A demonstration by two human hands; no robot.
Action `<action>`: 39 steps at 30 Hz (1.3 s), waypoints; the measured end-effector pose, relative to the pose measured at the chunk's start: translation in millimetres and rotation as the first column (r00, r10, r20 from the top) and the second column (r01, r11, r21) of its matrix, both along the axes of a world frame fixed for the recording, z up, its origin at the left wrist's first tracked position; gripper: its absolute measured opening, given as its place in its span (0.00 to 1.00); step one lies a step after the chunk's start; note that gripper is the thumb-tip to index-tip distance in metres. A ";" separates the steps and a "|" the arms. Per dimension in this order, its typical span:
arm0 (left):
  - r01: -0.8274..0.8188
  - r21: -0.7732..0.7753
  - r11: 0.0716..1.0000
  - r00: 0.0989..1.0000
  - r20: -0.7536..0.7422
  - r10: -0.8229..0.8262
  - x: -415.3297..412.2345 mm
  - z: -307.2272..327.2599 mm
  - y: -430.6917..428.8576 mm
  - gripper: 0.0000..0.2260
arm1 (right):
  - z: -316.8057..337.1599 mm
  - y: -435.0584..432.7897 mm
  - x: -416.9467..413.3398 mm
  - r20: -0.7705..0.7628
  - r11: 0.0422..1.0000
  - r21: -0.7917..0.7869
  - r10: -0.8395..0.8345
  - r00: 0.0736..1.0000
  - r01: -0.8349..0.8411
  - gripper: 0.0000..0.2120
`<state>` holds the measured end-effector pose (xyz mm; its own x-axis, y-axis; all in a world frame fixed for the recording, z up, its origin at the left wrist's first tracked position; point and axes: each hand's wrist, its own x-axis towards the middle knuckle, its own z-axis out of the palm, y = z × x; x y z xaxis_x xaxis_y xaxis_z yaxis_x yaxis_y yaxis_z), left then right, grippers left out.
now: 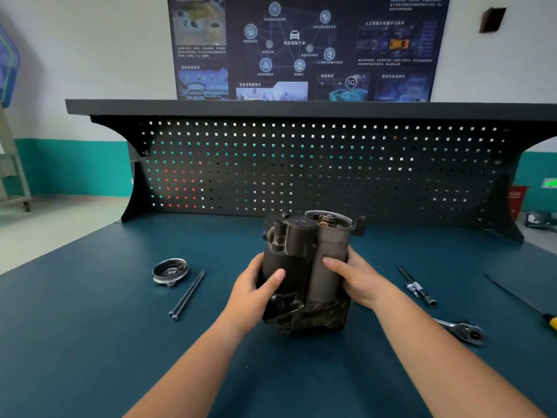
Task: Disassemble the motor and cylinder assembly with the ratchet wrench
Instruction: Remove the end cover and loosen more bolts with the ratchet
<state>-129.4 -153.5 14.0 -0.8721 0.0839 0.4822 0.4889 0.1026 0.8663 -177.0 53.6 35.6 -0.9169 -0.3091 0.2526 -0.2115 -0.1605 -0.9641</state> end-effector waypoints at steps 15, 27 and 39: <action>-0.186 0.211 0.960 0.972 -0.101 0.211 14.1 -28.4 47.8 0.28 | -18.8 -5.9 -10.2 -0.082 0.982 -0.062 -0.185 0.979 0.181 0.12; -0.194 0.132 0.972 0.954 -0.204 0.219 9.0 -37.7 47.3 0.25 | -34.5 7.4 7.4 -0.160 0.882 -0.052 -0.471 0.868 0.469 0.13; -0.196 0.140 0.971 0.954 -0.202 0.221 6.9 -39.0 48.4 0.23 | -44.2 164.8 37.5 -0.243 0.574 0.114 -0.775 0.584 0.810 0.09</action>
